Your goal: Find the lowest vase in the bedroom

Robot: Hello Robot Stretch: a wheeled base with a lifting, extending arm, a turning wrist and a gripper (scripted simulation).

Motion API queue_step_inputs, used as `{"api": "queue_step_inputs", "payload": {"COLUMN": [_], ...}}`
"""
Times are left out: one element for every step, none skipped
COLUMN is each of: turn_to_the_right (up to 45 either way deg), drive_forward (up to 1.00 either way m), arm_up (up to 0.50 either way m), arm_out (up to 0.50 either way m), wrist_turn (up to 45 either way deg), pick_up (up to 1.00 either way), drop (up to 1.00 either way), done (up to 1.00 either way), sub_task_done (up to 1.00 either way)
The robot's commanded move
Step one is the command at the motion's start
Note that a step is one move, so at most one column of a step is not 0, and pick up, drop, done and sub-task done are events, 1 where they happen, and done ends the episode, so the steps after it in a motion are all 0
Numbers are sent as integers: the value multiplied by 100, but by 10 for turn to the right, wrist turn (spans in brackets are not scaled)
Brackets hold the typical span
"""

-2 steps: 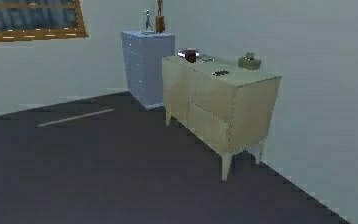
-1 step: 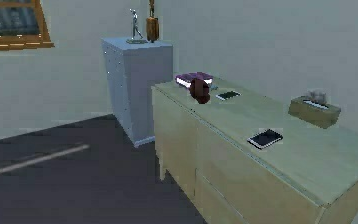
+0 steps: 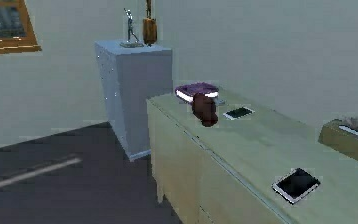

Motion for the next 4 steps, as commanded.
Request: {"api": "queue_step_inputs", "payload": {"turn_to_the_right": [-450, -450, -300, 0], "drive_forward": [0, 0, 0, 20], "arm_up": [0, 0, 0, 0], "arm_out": [0, 0, 0, 0], "wrist_turn": [0, 0, 0, 0], "pick_up": [0, 0, 0, 0], "drop": [0, 0, 0, 0], "done": [0, 0, 0, 0], "sub_task_done": [0, 0, 0, 0]}}
